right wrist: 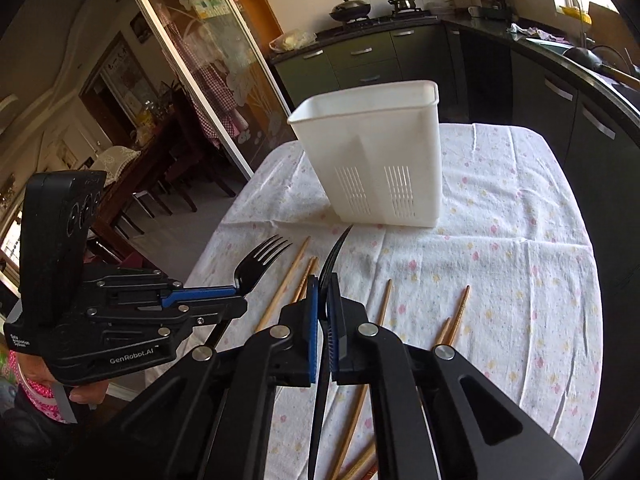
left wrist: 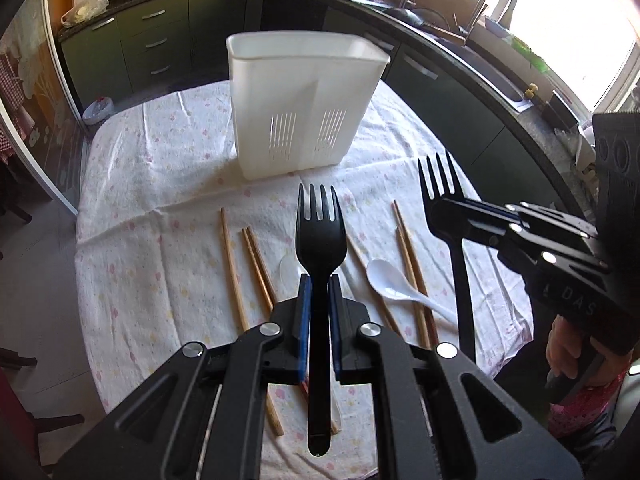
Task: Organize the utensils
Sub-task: 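Carry both forks over the white holder and open both tools to drop them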
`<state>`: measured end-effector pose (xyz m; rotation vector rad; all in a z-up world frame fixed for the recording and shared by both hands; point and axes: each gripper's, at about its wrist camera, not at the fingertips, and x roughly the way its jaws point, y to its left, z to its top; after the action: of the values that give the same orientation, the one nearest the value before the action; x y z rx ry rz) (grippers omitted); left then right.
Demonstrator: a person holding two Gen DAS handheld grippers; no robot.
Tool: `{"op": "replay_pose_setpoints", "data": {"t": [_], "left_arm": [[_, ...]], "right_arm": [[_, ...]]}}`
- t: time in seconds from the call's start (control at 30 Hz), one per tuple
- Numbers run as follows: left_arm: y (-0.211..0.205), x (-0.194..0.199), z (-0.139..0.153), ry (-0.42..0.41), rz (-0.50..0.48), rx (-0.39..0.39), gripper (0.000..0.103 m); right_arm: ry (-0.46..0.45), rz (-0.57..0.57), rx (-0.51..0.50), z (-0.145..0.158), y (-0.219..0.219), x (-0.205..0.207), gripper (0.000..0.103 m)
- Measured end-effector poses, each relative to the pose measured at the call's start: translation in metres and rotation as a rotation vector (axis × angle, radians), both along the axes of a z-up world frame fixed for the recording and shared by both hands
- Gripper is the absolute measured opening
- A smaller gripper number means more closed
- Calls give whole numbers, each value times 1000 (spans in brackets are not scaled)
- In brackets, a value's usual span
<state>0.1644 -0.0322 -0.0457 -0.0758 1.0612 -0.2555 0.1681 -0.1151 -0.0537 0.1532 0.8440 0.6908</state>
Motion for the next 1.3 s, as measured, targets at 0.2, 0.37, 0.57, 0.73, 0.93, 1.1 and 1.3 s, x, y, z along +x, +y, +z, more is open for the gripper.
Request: {"op": "replay_pose_setpoints", "data": {"t": [0.2, 0.37, 0.57, 0.73, 0.93, 1.1, 1.3], "left_arm": [[2, 43, 78, -291, 12, -46, 9], [5, 89, 111, -546, 45, -87, 9], [7, 133, 86, -709, 140, -89, 9], [4, 142, 59, -778, 169, -72, 9], [-3, 136, 30, -720, 134, -37, 18], [7, 124, 25, -707, 147, -30, 26], [15, 98, 31, -700, 140, -8, 27]], "right_arm": [[-190, -69, 74, 52, -18, 4, 5], [-270, -107, 125, 78, -25, 32, 5], [-302, -136, 154, 94, -28, 63, 5], [-347, -168, 140, 102, -19, 83, 5], [-492, -259, 107, 112, 0, 112, 5], [-603, -305, 70, 117, 27, 142, 5], [-626, -320, 13, 100, 57, 175, 5]]}}
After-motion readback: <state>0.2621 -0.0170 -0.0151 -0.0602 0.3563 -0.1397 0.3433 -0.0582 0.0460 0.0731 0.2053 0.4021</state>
